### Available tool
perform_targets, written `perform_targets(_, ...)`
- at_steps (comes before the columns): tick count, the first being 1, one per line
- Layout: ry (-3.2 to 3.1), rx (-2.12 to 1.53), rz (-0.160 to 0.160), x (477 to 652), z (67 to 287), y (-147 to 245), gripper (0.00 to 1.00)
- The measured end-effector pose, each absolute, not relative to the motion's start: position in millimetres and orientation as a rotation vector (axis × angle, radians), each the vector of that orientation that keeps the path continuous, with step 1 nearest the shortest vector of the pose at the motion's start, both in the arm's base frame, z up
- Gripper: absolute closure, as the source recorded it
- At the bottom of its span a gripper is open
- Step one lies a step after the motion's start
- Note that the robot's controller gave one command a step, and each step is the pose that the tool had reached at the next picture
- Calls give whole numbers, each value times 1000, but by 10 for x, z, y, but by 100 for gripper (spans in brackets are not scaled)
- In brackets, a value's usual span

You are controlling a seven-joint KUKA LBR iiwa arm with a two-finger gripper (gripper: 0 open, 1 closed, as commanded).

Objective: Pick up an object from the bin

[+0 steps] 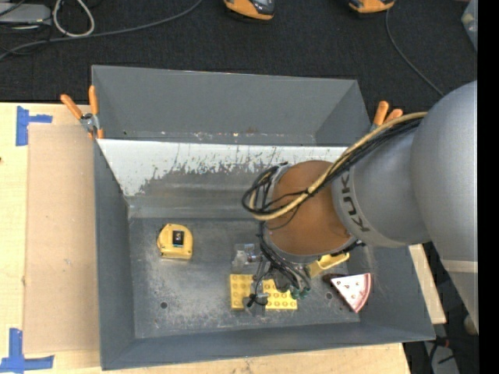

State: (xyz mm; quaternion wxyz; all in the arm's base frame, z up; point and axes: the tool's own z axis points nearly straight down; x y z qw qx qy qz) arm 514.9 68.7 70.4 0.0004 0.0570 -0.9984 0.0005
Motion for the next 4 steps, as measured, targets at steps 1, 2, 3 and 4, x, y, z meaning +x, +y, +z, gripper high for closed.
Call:
perform_targets(1, -3136, 178, 1, 5149, 704, 685, 100)
perform_targets(2, -3131, 170, 3, 5109, 1290, 702, 100)
perform_targets(3, -3131, 168, 3, 5055, 1588, 735, 100)
perform_targets(4, -3135, 241, 2, 5198, 1234, 504, 100)
